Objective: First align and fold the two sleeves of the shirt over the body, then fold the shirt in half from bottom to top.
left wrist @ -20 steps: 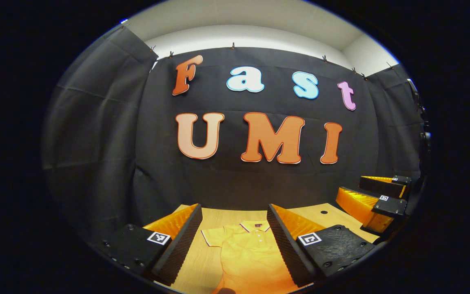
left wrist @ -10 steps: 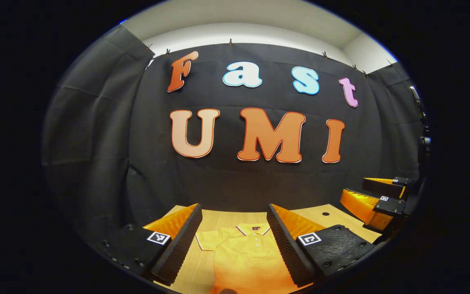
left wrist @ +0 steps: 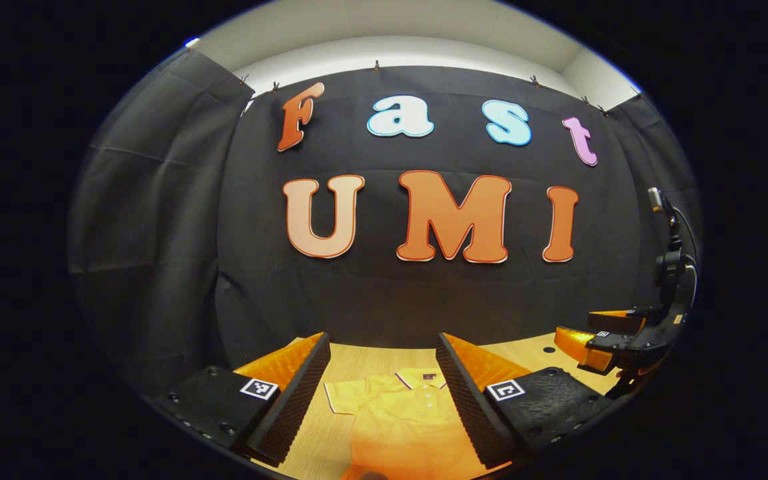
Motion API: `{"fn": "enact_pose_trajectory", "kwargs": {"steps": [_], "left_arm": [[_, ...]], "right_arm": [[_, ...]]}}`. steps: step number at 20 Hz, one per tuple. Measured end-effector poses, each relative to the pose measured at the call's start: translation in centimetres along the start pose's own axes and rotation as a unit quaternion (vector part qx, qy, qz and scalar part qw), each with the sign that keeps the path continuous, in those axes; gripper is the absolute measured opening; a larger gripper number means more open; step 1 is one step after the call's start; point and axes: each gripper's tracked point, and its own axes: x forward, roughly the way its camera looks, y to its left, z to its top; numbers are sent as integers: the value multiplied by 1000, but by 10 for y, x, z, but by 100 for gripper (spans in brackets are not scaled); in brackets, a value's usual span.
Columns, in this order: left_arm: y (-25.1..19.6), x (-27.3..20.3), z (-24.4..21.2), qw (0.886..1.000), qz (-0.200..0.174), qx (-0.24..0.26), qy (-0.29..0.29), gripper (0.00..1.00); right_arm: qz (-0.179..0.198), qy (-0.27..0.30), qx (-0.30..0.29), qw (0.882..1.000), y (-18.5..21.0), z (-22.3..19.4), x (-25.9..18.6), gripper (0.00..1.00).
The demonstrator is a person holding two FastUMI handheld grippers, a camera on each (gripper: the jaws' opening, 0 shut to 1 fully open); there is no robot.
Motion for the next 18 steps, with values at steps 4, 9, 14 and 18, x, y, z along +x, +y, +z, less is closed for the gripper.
{"fn": "enact_pose_trajectory", "kwargs": {"steps": [4, 9, 14, 18], "left_arm": [[-10, 10, -3, 1000, 10, 4, 6, 98], [4, 11, -13, 998, 64, 13, 19, 98], [13, 5, -32, 993, 107, 15, 41, 97], [14, -7, -47, 990, 131, 24, 56, 98]], "right_arm": [[-9, 55, 0, 998, -26, -34, 45, 98], [-23, 127, -5, 992, -57, -79, 98, 99], [-29, 193, 5, 981, -78, -116, 134, 99], [-26, 243, 24, 969, -82, -141, 160, 99]]}}
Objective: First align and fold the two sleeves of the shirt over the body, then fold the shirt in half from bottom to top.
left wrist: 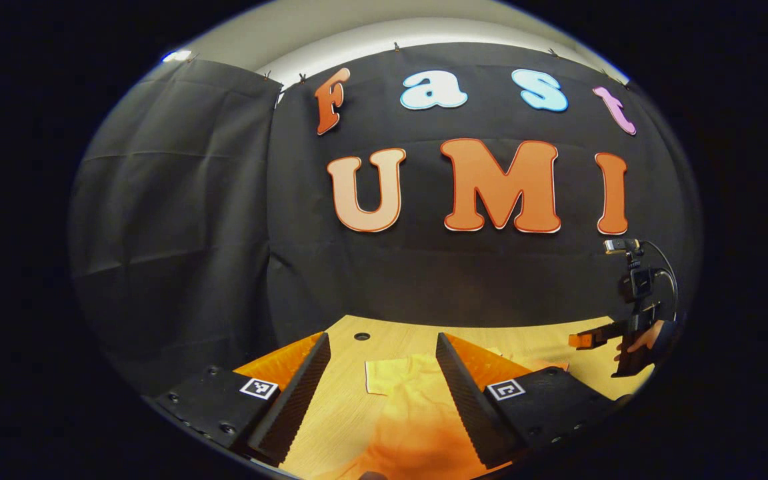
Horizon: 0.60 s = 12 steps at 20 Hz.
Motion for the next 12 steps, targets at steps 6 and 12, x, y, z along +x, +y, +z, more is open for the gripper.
{"fn": "enact_pose_trajectory", "kwargs": {"steps": [6, 12], "left_arm": [[14, -10, -9, 999, 28, 9, 16, 98], [19, -13, -22, 998, 49, 7, 32, 98]], "right_arm": [[13, 90, 23, 996, 4, -28, 38, 99], [20, 213, 50, 976, 3, -69, 67, 96]]}}
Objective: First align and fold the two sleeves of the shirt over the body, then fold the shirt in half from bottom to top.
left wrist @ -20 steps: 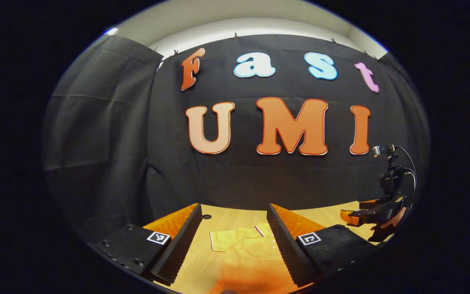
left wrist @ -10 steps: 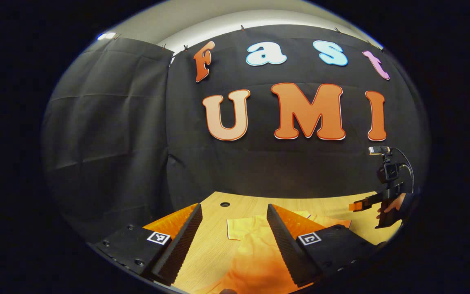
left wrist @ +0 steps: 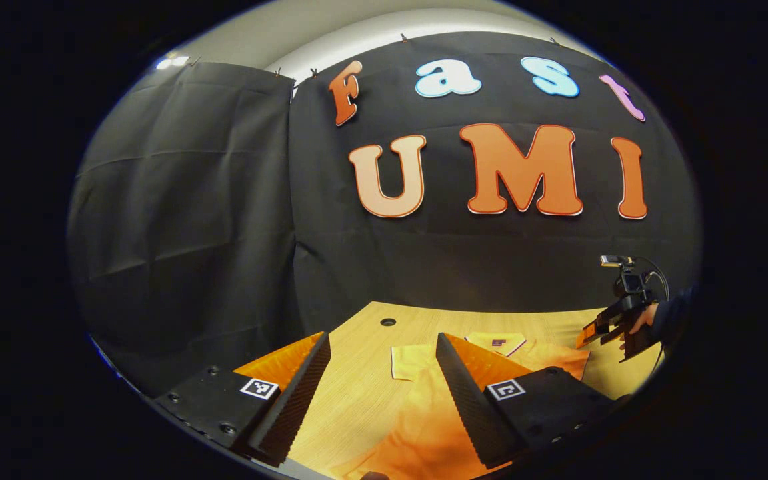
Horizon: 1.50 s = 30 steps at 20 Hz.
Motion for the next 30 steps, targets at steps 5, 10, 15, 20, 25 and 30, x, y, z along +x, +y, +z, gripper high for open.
{"fn": "enact_pose_trajectory", "kwargs": {"steps": [5, 10, 15, 20, 25, 30], "left_arm": [[-10, -1, -10, 1000, -4, 5, 18, 98], [-19, -1, -15, 1000, -13, 8, 26, 97], [-15, -1, -22, 999, -10, 3, 36, 98], [-11, 1, -27, 999, -7, -9, 44, 98], [-10, 3, -26, 999, -9, -11, 46, 98], [-5, 1, -30, 999, -5, -10, 48, 98]], "right_arm": [[-5, 68, -2, 998, -12, -14, 28, 89], [-16, 125, 0, 992, -13, -28, 51, 80], [-47, 141, -5, 989, -22, -31, 60, 54], [34, 120, -9, 992, 7, -18, 51, 8], [72, 81, -35, 994, 45, 11, 30, 9], [110, 77, -29, 991, 81, 25, 16, 9]]}}
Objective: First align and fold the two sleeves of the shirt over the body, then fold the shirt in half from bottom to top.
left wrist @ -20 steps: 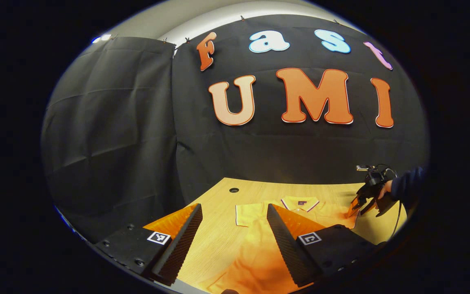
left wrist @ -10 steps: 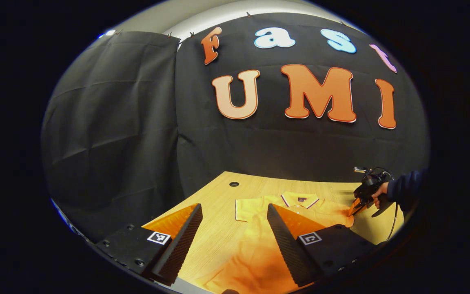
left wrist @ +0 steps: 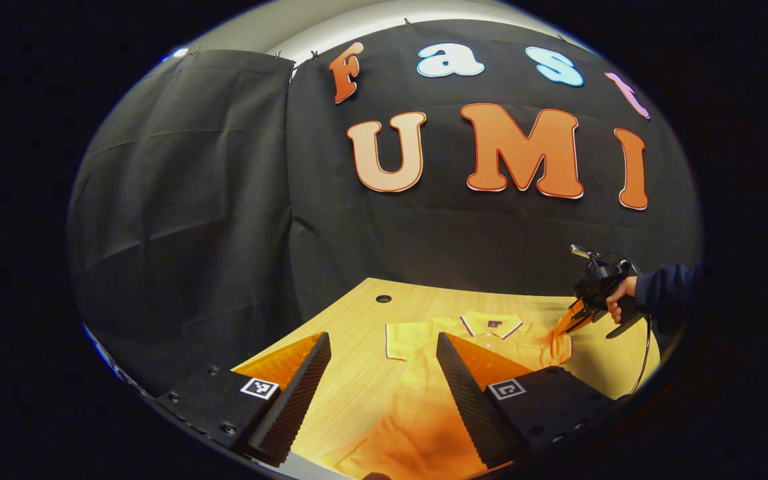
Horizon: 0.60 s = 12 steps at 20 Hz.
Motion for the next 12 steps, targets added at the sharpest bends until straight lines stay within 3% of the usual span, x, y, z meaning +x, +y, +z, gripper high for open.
{"fn": "enact_pose_trajectory", "kwargs": {"steps": [7, 10, 11, 12], "left_arm": [[7, -1, -6, 1000, 10, -9, 10, 98], [9, -2, -14, 1000, 14, -13, 16, 98], [9, -1, -15, 1000, 15, -14, 17, 98], [9, -2, -15, 1000, 15, -14, 20, 98]], "right_arm": [[73, 9, 19, 997, 55, 10, 1, 9], [71, 3, 21, 997, 61, 14, 9, 8], [79, 2, 21, 997, 66, 15, 10, 12], [91, 0, 25, 996, 72, 16, 11, 27]]}}
